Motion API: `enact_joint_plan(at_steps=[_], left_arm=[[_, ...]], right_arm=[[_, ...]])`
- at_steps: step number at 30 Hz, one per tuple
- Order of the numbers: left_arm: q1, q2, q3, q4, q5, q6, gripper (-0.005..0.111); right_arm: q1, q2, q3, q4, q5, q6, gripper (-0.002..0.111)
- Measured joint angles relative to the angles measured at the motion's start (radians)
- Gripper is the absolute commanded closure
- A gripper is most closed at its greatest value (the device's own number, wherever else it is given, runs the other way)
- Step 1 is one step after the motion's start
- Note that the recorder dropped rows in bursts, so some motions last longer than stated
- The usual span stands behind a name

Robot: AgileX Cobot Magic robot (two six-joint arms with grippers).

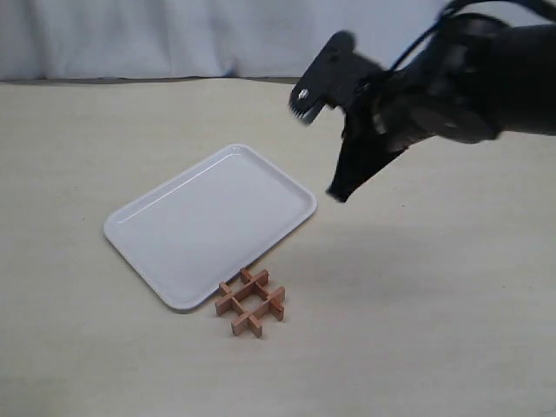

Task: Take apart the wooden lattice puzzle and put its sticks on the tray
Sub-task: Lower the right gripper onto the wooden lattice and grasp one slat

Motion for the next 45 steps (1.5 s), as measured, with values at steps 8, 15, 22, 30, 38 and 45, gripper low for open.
enact_joint_plan(at_steps=[8,15,22,30,38,45], left_arm=[[0.0,0.0,0.0,0.0,0.0,0.0,0.107],[0.0,0.0,0.0,0.0,0.0,0.0,0.107],[0.0,0.0,0.0,0.0,0.0,0.0,0.107],[0.0,0.0,0.0,0.0,0.0,0.0,0.107],[0.0,0.0,0.0,0.0,0.0,0.0,0.107],[0.0,0.0,0.0,0.0,0.0,0.0,0.107]], right_arm=[[0.081,0.167,-0.112,0.377,0.201,-0.685,0.104],[0.083,0.176,-0.112,0.659,0.257,-1.097,0.103],[0.083,0.185,-0.067,0.681,0.206,-1.208,0.081],[0.083,0.191,-0.051,0.716,0.192,-1.307,0.078],[0.083,0.25,-0.051,0.755,0.18,-1.338,0.078],[0.083,0.294,-0.051,0.759,0.13,-1.338,0.078]])
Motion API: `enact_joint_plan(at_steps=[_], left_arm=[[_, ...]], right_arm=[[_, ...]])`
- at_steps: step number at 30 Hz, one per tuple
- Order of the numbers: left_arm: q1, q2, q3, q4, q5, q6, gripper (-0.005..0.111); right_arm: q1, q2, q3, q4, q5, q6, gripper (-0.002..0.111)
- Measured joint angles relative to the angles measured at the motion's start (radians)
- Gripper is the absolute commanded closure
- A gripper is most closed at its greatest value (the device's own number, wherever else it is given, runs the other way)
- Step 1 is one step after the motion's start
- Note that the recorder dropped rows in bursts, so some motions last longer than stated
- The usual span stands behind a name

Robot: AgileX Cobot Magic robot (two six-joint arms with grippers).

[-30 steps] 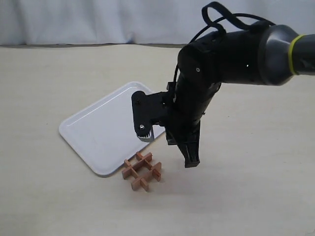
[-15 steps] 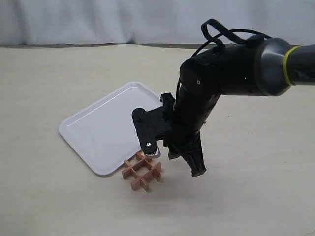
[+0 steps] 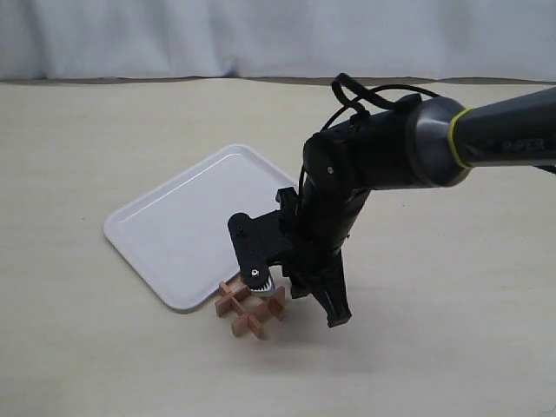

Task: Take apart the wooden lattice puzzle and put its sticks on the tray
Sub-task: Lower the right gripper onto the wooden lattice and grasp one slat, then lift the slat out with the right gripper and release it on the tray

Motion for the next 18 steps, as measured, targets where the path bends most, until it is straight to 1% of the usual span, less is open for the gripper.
enact_joint_plan(at_steps=[7,12,16,18], left_arm=[[0.0,0.0,0.0,0.0,0.0,0.0,0.107],[0.0,0.0,0.0,0.0,0.0,0.0,0.107],[0.0,0.0,0.0,0.0,0.0,0.0,0.107],[0.0,0.0,0.0,0.0,0.0,0.0,0.107]], right_arm=[[0.007,0.037,0.0,-0.003,-0.006,-0.026,0.078],[0.066,0.038,0.0,-0.024,-0.055,-0.03,0.078],[0.082,0.038,0.0,-0.025,-0.077,-0.03,0.078],[0.082,0.038,0.0,-0.025,-0.079,-0.03,0.088]])
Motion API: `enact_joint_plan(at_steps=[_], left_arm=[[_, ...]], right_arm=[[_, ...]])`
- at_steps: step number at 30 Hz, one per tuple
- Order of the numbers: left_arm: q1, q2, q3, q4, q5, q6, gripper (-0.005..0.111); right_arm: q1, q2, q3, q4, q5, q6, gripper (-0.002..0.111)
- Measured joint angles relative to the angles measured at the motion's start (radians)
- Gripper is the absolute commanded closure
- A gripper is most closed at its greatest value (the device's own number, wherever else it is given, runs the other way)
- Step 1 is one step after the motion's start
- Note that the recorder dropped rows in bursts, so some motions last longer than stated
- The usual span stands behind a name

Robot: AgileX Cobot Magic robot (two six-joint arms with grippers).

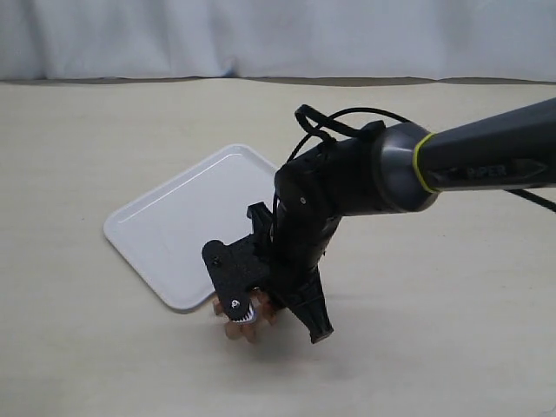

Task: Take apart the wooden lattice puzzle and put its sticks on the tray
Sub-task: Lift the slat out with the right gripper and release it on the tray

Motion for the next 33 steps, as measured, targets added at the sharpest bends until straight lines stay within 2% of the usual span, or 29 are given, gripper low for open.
enact_joint_plan(at_steps=[3,11,15,19,22,26,30,33], left_arm=[[0.0,0.0,0.0,0.0,0.0,0.0,0.107],[0.0,0.0,0.0,0.0,0.0,0.0,0.107],[0.0,0.0,0.0,0.0,0.0,0.0,0.107],[0.0,0.0,0.0,0.0,0.0,0.0,0.107],[0.0,0.0,0.0,0.0,0.0,0.0,0.107],[0.0,0.0,0.0,0.0,0.0,0.0,0.107],[0.0,0.0,0.0,0.0,0.0,0.0,0.107],[0.0,0.0,0.0,0.0,0.0,0.0,0.107]], right_arm=[[0.0,0.0,0.0,0.0,0.0,0.0,0.104],[0.0,-0.056,0.0,-0.009,0.008,-0.002,0.104],[0.0,-0.117,0.0,-0.013,0.066,-0.002,0.104],[0.0,-0.178,0.0,-0.017,0.033,0.023,0.104],[0.0,-0.209,-0.052,-0.02,-0.092,0.2,0.104],[0.0,-0.175,-0.159,-0.116,-0.195,0.563,0.104],[0.0,-0.072,-0.244,-0.357,-0.231,0.994,0.104],[0.0,0.018,-0.296,-0.585,-0.186,1.352,0.104]])
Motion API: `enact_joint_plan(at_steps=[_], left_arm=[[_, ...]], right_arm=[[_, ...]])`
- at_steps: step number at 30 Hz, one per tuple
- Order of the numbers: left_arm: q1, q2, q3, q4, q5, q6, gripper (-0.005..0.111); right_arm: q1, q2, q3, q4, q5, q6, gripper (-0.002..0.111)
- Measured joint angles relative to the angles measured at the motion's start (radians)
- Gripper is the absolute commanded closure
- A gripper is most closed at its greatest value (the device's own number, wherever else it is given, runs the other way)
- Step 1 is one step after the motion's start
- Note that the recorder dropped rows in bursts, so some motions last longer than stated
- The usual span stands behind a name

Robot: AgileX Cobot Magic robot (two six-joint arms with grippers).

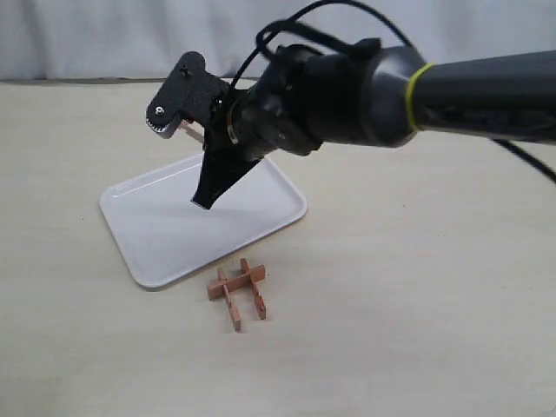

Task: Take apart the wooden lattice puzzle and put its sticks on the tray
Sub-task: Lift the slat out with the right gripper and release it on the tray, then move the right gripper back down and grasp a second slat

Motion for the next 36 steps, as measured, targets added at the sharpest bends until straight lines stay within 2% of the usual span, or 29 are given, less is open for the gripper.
enact_joint_plan(at_steps=[4,12,14,19,21,26,30,36], left_arm=[[0.0,0.0,0.0,0.0,0.0,0.0,0.107],[0.0,0.0,0.0,0.0,0.0,0.0,0.107],[0.0,0.0,0.0,0.0,0.0,0.0,0.107],[0.0,0.0,0.0,0.0,0.0,0.0,0.107],[0.0,0.0,0.0,0.0,0.0,0.0,0.107],[0.0,0.0,0.0,0.0,0.0,0.0,0.107],[0.0,0.0,0.0,0.0,0.0,0.0,0.107],[0.0,0.0,0.0,0.0,0.0,0.0,0.107]], right_arm=[[0.0,0.103,-0.063,-0.167,0.126,0.265,0.104],[0.0,0.182,-0.107,-0.214,0.209,0.438,0.103],[0.0,0.186,-0.107,-0.215,0.209,0.457,0.098],[0.0,0.186,-0.111,-0.224,0.209,0.504,0.073],[0.0,0.186,-0.111,-0.224,0.209,0.51,0.068],[0.005,0.186,-0.111,-0.224,0.214,0.509,0.066],[0.031,0.15,-0.111,-0.2,0.242,0.374,0.066],[0.045,0.052,-0.114,0.136,0.346,-0.199,0.066]])
